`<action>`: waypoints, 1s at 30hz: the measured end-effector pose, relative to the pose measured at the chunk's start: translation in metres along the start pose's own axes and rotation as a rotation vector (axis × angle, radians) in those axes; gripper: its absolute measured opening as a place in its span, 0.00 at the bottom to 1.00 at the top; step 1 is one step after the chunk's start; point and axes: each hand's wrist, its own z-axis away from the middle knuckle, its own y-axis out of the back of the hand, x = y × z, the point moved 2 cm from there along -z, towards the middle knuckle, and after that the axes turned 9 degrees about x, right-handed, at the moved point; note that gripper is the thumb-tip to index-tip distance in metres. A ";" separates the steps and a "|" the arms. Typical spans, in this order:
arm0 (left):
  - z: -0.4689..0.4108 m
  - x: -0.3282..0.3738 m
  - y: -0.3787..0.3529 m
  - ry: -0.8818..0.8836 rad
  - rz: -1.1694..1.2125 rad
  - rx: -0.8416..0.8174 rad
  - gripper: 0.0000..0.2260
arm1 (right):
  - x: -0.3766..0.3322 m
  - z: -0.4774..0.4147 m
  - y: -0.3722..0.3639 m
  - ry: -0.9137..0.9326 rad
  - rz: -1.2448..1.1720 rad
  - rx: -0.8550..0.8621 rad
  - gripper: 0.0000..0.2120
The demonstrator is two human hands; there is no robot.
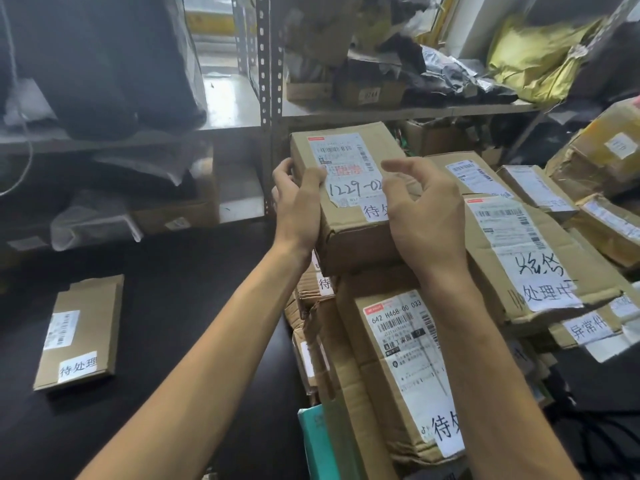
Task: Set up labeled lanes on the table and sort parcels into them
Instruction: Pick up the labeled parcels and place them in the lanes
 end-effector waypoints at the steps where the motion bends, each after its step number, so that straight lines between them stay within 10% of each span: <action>1: 0.004 0.000 0.000 0.002 -0.020 -0.004 0.28 | 0.000 0.002 0.003 0.002 0.003 0.007 0.14; 13: 0.009 -0.031 0.019 0.106 0.078 0.008 0.47 | -0.012 0.031 0.035 -0.019 -0.074 0.020 0.17; 20: 0.067 0.008 0.030 -0.014 0.009 0.030 0.11 | -0.014 0.051 0.052 -0.004 -0.106 0.005 0.13; 30: 0.145 0.022 0.094 0.003 -0.056 -0.026 0.08 | -0.041 0.126 0.031 -0.053 -0.246 -0.194 0.09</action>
